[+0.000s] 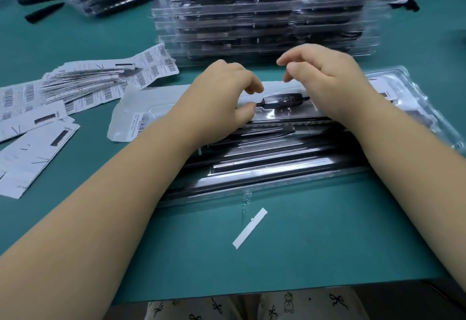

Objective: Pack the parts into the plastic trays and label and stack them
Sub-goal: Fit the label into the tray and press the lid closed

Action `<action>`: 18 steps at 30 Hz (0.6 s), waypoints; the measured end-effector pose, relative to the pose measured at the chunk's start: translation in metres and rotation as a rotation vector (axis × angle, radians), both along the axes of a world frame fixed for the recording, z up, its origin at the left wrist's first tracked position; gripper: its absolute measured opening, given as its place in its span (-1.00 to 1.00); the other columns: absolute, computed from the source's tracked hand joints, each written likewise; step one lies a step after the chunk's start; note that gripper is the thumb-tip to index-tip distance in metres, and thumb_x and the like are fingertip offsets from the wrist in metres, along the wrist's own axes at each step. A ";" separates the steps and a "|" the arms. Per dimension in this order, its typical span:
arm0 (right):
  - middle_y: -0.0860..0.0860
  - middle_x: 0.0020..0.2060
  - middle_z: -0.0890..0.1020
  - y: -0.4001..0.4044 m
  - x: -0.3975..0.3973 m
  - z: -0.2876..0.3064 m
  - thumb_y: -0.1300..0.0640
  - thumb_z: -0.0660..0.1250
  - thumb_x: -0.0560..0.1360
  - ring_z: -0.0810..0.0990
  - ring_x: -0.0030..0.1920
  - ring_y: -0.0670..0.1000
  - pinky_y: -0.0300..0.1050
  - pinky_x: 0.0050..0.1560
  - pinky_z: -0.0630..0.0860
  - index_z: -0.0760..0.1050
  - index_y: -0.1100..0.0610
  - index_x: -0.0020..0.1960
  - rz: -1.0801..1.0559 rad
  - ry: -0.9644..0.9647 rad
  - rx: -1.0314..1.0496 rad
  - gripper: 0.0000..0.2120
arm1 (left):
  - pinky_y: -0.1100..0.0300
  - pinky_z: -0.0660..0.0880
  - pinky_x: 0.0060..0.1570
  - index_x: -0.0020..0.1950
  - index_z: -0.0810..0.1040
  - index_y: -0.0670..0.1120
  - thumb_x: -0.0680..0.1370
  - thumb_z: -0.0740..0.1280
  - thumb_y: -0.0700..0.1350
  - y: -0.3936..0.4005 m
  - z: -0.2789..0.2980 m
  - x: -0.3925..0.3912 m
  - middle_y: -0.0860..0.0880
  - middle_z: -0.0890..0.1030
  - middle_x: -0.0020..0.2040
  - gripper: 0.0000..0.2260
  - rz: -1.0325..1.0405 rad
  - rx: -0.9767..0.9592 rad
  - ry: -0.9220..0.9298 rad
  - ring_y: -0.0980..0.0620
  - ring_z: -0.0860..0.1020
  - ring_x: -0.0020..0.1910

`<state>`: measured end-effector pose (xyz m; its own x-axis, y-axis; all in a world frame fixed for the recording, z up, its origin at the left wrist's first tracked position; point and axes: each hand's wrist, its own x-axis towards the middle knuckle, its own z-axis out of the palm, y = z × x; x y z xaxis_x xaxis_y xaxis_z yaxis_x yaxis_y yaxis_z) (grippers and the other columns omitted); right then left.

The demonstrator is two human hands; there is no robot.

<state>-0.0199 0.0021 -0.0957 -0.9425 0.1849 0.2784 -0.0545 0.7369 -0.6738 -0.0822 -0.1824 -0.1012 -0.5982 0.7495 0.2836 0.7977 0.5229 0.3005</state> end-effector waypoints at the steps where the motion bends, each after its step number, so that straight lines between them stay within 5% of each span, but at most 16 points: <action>1: -0.15 -0.16 0.61 0.000 0.000 0.000 0.06 0.14 0.55 0.46 -0.23 -0.27 -0.42 -0.17 0.37 0.54 -0.09 0.09 0.010 0.004 -0.029 -0.77 | 0.36 0.18 -0.02 0.19 0.54 -0.06 0.52 0.31 -0.15 0.000 0.000 -0.001 0.05 0.53 0.08 -0.76 -0.008 0.005 -0.011 0.10 0.33 0.01; 5: -0.15 -0.21 0.59 -0.003 -0.003 0.000 -0.01 0.11 0.51 0.48 -0.12 -0.19 -0.22 -0.07 0.41 0.52 -0.12 0.06 0.047 -0.041 -0.061 -0.75 | 0.32 0.23 0.03 0.18 0.52 -0.05 0.53 0.32 -0.17 0.001 0.001 -0.002 0.07 0.46 0.04 -0.77 -0.038 0.021 -0.095 0.08 0.34 0.04; 9: -0.14 -0.25 0.55 -0.007 -0.008 0.000 -0.07 0.02 0.49 0.43 -0.02 -0.05 0.01 0.14 0.31 0.60 0.01 -0.05 0.058 -0.080 0.205 -0.61 | 0.35 0.20 0.01 0.16 0.53 -0.06 0.51 0.32 -0.19 0.002 0.001 -0.002 0.06 0.45 0.01 -0.77 -0.044 0.029 -0.078 0.06 0.35 0.02; 13: 0.02 -0.29 0.60 -0.006 -0.008 0.002 -0.01 0.09 0.59 0.51 -0.18 -0.11 -0.04 -0.01 0.41 0.65 0.08 -0.19 -0.021 -0.041 0.053 -0.59 | 0.39 0.19 -0.07 0.14 0.54 -0.06 0.52 0.32 -0.19 0.001 0.001 -0.002 0.10 0.45 0.00 -0.79 -0.045 0.025 -0.072 0.10 0.34 -0.01; 18: 0.15 -0.21 0.63 -0.010 -0.012 0.002 -0.06 -0.09 0.45 0.53 -0.12 0.18 0.02 -0.11 0.40 0.59 0.21 -0.13 -0.019 -0.010 0.578 -0.47 | 0.51 0.25 -0.09 0.16 0.51 0.02 0.52 0.29 -0.17 0.002 -0.002 -0.004 0.16 0.47 0.01 -0.77 -0.006 0.020 -0.144 0.13 0.33 0.00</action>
<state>-0.0314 -0.0081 -0.0934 -0.9437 0.0226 0.3300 -0.0330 0.9863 -0.1619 -0.0865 -0.1808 -0.1035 -0.6295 0.7481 0.2098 0.7484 0.5112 0.4225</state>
